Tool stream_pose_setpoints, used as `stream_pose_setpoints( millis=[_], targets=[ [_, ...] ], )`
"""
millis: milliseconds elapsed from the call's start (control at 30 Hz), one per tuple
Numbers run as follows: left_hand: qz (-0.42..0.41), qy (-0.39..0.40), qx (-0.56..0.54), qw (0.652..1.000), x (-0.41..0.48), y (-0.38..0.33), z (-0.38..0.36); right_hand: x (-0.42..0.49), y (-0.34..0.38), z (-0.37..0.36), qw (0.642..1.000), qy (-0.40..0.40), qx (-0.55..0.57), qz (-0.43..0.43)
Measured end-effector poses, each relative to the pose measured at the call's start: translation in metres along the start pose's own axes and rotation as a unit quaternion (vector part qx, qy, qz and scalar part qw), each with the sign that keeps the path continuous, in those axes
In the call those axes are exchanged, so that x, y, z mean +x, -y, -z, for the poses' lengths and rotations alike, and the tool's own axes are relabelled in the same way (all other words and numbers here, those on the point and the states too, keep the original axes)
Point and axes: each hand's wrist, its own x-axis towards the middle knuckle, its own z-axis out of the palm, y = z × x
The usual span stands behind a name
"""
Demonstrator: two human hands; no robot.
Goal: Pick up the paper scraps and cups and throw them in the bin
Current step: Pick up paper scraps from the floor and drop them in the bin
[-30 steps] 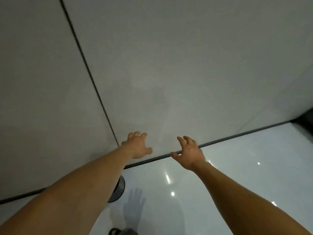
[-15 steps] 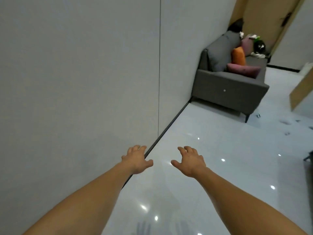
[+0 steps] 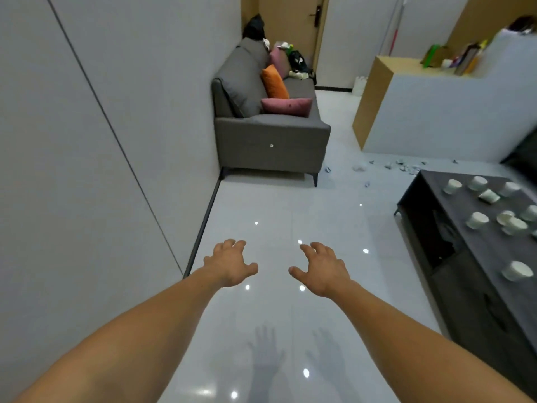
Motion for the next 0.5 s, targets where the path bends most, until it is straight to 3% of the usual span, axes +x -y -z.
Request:
stream_pose_setpoints(
  millis=[233, 500],
  targets=[
    [-0.089, 0.008, 0.043, 0.995, 0.136, -0.118, 0.016, 0.094, -0.094, 0.038, 0.996, -0.026, 0.039, -0.076],
    [-0.099, 0.007, 0.040, 0.994, 0.269, -0.244, 0.046, 0.215, -0.215, 0.120, 0.993, -0.039, 0.052, -0.100]
  ],
)
